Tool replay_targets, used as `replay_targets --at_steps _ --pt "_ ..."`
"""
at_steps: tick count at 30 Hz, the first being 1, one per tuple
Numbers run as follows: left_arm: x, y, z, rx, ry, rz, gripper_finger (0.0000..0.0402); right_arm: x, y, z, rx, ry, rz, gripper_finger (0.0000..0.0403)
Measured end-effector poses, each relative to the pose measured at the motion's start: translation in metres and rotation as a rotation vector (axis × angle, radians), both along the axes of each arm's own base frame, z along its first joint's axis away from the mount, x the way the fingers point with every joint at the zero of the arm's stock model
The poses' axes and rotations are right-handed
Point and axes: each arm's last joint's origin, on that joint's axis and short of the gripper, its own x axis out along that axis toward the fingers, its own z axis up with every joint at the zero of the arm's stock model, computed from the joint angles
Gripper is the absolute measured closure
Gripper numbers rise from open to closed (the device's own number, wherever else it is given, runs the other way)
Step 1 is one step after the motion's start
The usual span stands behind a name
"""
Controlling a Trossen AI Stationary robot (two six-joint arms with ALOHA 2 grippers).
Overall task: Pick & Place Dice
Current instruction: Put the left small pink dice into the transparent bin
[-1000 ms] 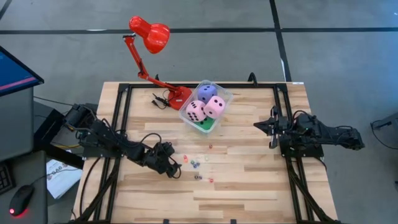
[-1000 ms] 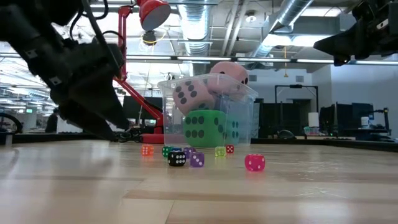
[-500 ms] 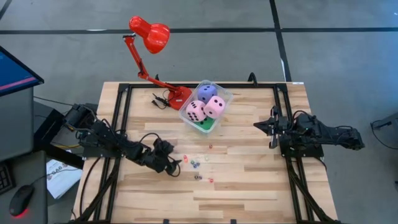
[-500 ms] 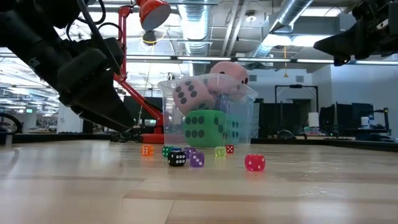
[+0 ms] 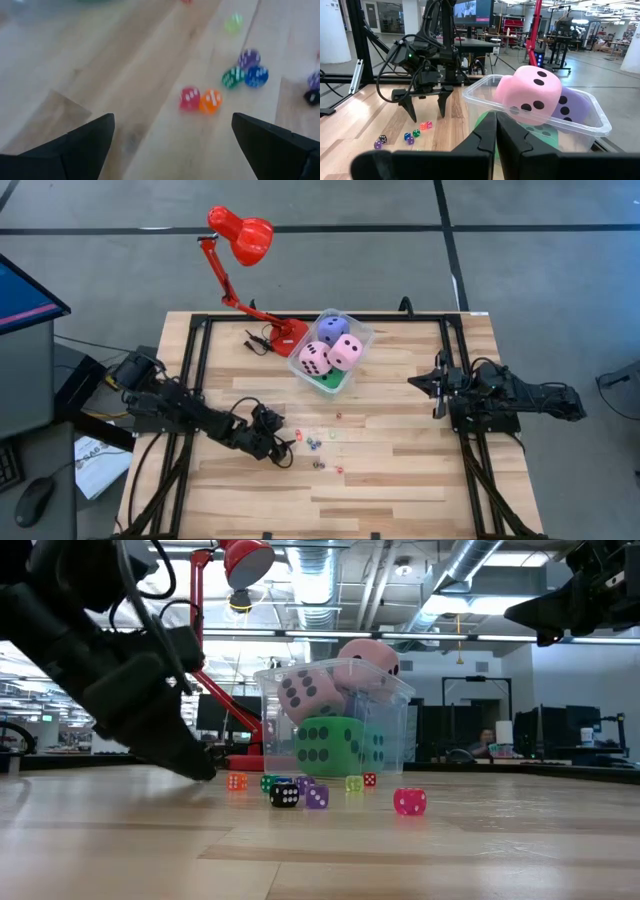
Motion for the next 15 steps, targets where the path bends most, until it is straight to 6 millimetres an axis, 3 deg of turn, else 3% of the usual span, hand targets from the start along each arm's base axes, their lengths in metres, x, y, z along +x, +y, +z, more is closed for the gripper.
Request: replay_targets --at_steps 15 --pt "0.0048 0.0055 -0.0098 0.069 -0.023 0.072 0.0009 0.0001 0.0000 -0.0003 0.000 0.002 0.000 0.0394"
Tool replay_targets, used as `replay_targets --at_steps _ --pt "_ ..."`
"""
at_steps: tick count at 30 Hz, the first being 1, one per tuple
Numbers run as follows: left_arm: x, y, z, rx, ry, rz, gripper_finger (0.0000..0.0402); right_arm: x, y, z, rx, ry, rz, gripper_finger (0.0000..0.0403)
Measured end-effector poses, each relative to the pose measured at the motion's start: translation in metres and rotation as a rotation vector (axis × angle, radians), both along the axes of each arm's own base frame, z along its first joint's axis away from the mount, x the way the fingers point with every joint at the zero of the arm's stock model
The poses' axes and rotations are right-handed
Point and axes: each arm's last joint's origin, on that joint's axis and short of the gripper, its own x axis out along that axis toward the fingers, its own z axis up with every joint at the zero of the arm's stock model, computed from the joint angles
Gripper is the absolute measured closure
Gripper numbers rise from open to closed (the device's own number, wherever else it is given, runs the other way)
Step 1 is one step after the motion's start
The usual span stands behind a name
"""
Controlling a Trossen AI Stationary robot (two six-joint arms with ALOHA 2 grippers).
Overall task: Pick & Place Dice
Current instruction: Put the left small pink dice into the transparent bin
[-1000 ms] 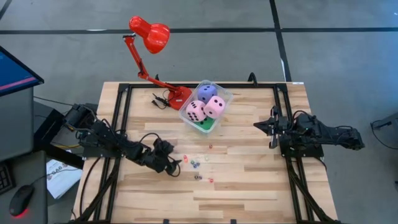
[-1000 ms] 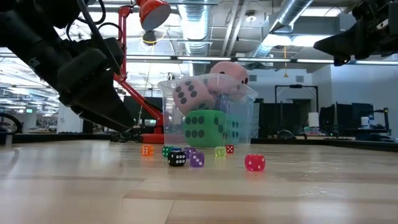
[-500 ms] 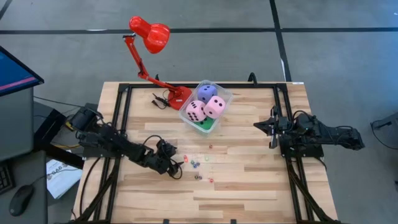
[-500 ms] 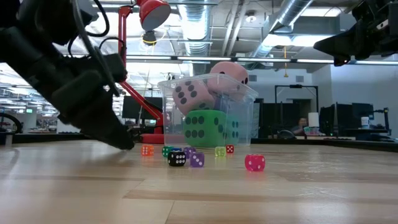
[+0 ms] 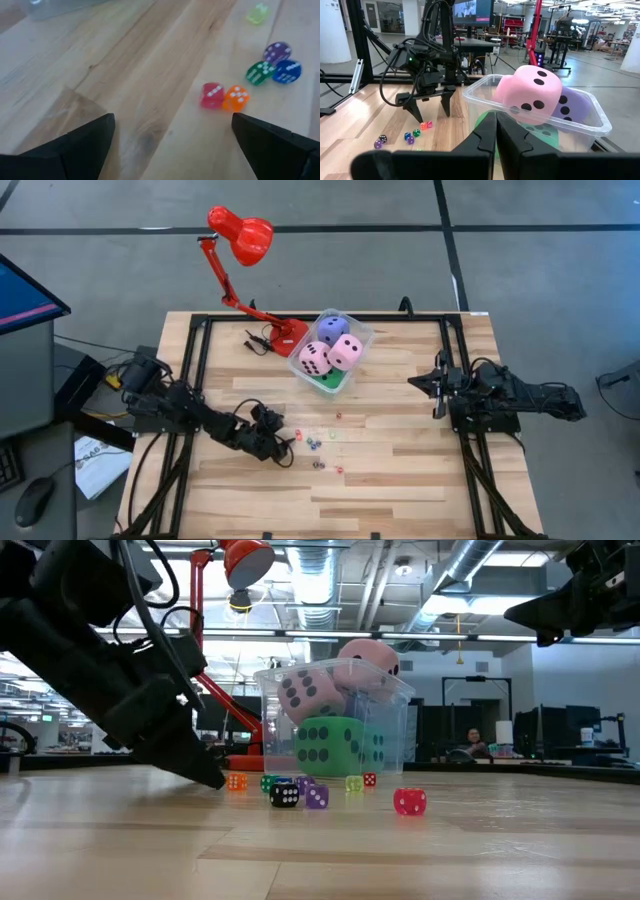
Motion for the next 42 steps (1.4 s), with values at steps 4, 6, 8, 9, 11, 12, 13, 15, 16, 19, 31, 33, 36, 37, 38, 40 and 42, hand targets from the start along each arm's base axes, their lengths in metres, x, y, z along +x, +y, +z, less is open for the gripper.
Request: replay_targets --at_steps 4,6,8,9,11,12,13,15,16,19,31,33,36,37,38,40,42 --pt "0.005 0.001 -0.004 0.003 -0.047 0.026 0.0009 0.000 0.000 0.000 0.000 0.000 0.000 0.0394" --pt "0.006 0.001 -0.004 0.001 -0.059 0.030 0.0009 0.000 0.000 0.000 0.000 0.001 0.000 0.0394" --pt "0.006 0.001 -0.004 -0.001 -0.063 0.030 0.0009 0.000 0.000 0.000 0.000 0.001 0.000 0.0394" --pt "0.007 0.001 -0.004 -0.003 -0.066 0.030 0.0009 0.000 0.000 0.000 0.000 0.001 0.000 0.0394" --pt "0.007 0.000 -0.003 -0.003 -0.083 0.037 0.0009 0.000 0.000 0.000 0.000 0.001 0.000 0.0394" --pt "0.008 0.000 -0.002 -0.002 -0.097 0.044 0.0009 0.000 0.000 0.000 0.000 0.001 0.000 0.0394" --pt "0.009 0.001 -0.002 0.002 -0.110 0.053 0.0009 0.000 0.000 0.000 0.000 0.001 0.000 0.0394" --pt "0.010 0.002 -0.001 0.001 -0.122 0.064 0.0009 0.000 0.000 0.000 0.000 0.001 0.000 0.0394" --pt "0.011 0.002 0.000 -0.001 -0.131 0.068 0.0009 0.000 0.000 0.000 0.000 0.001 0.000 0.0394" --pt "0.014 0.003 0.003 -0.019 -0.176 0.077 0.0009 0.000 0.000 0.000 0.000 0.001 0.000 0.0394" --pt "0.014 0.002 0.002 0.014 -0.128 0.006 0.0009 0.000 0.000 0.000 0.000 0.001 0.000 0.0394" --pt "0.014 0.002 0.002 0.002 -0.122 -0.008 0.0009 0.000 0.000 0.000 0.000 0.001 0.000 0.0394" --pt "0.014 0.001 0.001 -0.010 -0.116 -0.022 0.0009 0.000 0.000 0.000 0.000 0.001 0.000 0.0394" --pt "0.014 0.001 0.001 -0.009 -0.112 -0.022 0.0009 0.000 0.000 0.000 0.000 0.000 0.000 0.0394" --pt "0.013 0.002 0.001 -0.005 -0.104 -0.022 0.0009 0.000 0.000 0.000 0.000 0.001 0.000 0.0394" --pt "0.012 0.003 -0.001 0.008 -0.082 -0.015 0.0009 0.000 0.000 0.000 0.000 0.001 0.000 0.0394" --pt "0.010 0.003 -0.003 0.009 -0.064 0.000 0.0009 0.000 0.000 0.000 0.000 0.001 0.000 0.0394"
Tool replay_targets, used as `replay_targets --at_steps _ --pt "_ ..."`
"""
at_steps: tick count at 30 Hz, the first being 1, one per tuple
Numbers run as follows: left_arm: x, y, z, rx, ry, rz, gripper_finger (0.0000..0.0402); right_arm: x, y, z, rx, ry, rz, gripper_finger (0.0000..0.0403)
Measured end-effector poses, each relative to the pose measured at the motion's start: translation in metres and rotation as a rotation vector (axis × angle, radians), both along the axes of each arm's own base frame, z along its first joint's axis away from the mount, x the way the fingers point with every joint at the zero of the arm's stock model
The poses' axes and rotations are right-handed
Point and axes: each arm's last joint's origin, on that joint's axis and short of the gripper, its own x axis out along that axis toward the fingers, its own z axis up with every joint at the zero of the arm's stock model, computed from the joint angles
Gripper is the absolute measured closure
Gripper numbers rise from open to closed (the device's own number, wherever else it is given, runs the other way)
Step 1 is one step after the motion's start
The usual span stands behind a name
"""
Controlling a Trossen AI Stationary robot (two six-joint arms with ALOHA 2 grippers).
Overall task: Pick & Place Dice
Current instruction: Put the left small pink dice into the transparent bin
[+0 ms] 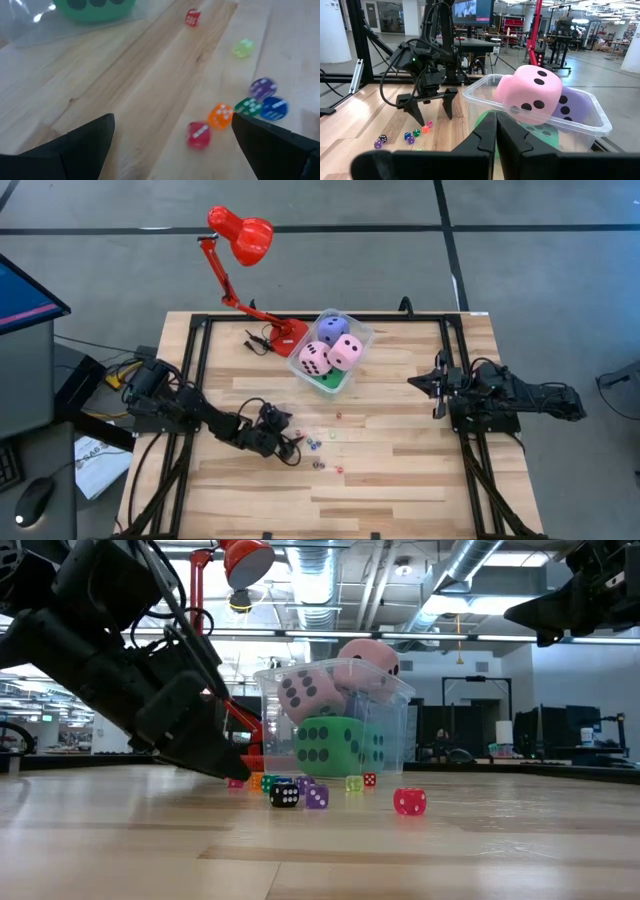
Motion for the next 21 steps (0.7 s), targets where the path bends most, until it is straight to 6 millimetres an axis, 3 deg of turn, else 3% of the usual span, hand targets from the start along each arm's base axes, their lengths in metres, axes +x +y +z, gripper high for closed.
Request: replay_targets --at_steps 21 --pt "0.000 0.011 0.000 0.066 -0.019 0.129 0.0009 0.000 0.000 0.000 0.000 0.000 0.000 0.0394"
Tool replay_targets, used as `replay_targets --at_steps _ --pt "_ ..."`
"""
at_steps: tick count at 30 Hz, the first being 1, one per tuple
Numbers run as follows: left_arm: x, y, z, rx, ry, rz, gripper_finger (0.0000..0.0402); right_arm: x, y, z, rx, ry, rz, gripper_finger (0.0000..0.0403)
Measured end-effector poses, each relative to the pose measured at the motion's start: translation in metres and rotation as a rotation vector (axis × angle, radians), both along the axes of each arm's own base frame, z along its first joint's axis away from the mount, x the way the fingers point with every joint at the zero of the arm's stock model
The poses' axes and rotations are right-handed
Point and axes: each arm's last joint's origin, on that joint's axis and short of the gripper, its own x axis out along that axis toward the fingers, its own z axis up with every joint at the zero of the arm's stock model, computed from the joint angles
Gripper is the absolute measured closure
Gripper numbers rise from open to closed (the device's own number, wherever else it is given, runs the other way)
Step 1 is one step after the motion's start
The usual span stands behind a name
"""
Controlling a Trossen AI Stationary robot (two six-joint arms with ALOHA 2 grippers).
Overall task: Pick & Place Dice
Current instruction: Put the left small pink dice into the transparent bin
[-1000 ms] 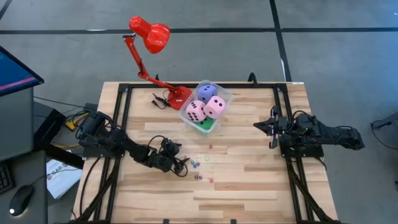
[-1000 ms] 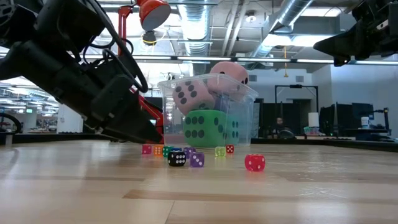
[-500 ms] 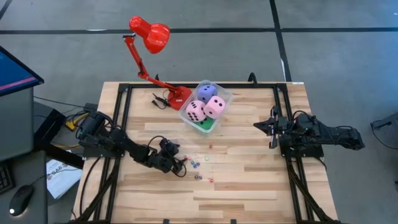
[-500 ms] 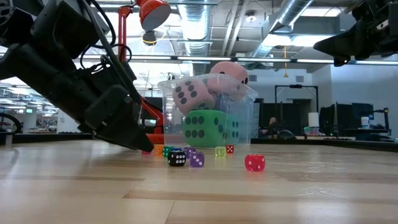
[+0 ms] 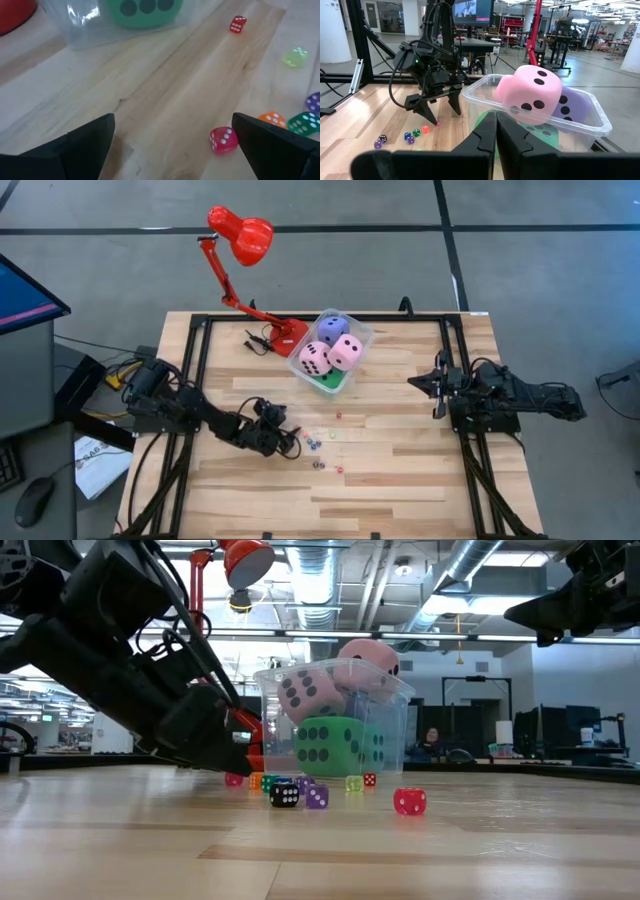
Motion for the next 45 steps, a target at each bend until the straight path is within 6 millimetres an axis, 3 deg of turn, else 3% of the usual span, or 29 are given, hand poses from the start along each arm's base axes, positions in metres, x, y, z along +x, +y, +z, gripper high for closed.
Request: replay_targets --at_steps 28,45 --pt "0.0008 0.0012 0.0003 0.003 -0.002 0.000 0.0009 0.0000 0.0000 0.0001 0.000 0.000 0.000 0.0394" --pt "0.0044 -0.0034 0.0011 -0.113 -0.010 -0.091 0.0009 -0.0001 0.0000 0.0004 0.000 -0.001 0.000 0.0394"
